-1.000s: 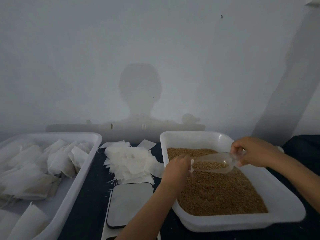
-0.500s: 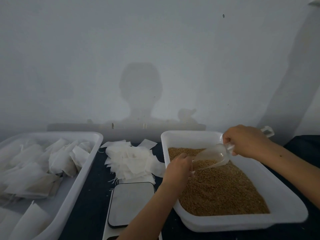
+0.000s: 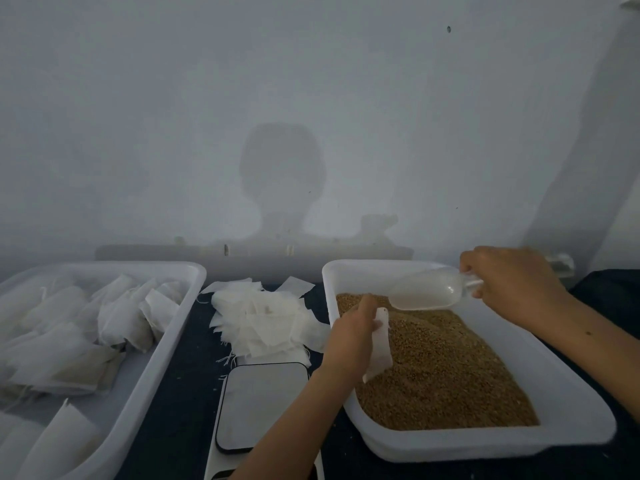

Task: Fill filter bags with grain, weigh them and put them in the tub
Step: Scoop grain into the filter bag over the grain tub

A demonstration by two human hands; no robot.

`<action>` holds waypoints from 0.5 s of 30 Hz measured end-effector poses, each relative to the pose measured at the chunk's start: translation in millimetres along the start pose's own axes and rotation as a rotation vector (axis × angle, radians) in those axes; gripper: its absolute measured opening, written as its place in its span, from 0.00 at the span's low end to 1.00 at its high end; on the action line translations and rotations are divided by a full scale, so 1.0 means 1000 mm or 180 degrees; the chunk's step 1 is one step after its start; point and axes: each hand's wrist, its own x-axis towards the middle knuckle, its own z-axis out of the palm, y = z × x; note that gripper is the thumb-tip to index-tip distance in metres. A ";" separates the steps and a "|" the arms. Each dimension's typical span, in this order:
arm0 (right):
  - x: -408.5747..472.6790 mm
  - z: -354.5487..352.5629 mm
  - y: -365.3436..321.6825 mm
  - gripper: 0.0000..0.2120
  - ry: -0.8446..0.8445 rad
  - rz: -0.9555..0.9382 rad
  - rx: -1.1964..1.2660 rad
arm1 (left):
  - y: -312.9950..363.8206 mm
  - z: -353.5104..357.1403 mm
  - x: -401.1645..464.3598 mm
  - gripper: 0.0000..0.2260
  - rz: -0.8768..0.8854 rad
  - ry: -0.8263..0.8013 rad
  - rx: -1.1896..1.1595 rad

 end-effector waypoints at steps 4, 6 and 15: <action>-0.012 0.034 0.002 0.03 -0.0562 0.0331 0.0336 | -0.004 -0.006 0.001 0.08 -0.0593 0.0227 -0.0963; -0.018 0.059 -0.004 0.05 -0.0924 0.0344 0.0572 | -0.006 -0.009 -0.001 0.11 -0.0706 0.0329 -0.1371; -0.032 0.119 -0.044 0.12 -0.1615 0.0348 0.1318 | -0.007 -0.021 -0.001 0.11 -0.1006 0.0569 -0.2379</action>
